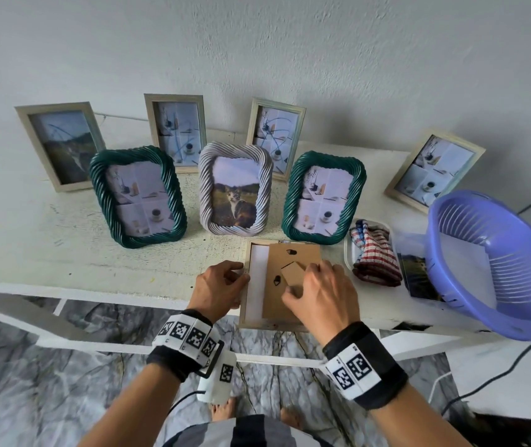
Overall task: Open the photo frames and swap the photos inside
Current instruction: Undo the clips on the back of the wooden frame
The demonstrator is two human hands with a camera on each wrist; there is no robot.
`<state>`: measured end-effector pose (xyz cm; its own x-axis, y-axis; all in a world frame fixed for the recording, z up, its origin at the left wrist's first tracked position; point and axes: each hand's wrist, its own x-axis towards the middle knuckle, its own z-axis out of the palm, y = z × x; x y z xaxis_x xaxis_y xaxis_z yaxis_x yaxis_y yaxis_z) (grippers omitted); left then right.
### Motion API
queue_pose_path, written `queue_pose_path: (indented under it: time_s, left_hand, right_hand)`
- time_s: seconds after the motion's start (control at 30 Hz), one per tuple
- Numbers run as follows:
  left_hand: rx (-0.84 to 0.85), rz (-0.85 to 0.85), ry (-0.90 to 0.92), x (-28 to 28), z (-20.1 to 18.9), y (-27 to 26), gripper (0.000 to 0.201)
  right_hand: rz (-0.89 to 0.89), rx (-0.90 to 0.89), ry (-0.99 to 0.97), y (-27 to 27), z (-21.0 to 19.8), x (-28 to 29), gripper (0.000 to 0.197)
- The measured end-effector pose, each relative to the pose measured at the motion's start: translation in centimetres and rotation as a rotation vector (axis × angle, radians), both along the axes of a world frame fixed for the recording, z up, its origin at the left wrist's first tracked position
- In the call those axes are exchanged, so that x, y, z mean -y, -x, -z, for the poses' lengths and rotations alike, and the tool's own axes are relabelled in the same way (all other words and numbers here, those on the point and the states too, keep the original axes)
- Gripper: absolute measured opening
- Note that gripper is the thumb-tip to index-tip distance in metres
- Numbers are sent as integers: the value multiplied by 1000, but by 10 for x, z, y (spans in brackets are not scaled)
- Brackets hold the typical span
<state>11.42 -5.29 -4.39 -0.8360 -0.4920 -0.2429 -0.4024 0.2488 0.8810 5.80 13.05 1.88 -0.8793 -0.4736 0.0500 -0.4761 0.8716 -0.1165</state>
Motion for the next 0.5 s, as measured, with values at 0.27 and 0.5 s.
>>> queue_pose_path:
  time_s: [0.27,0.5]
  left_hand:
    - [-182,-52,-369,20,-40,-37,21]
    - [-100,-266,-417,70,-19,-68,23]
  right_hand:
    - [-200,123,262,-21,0,32,43]
    - [-361,219,118,-26,16,85,71]
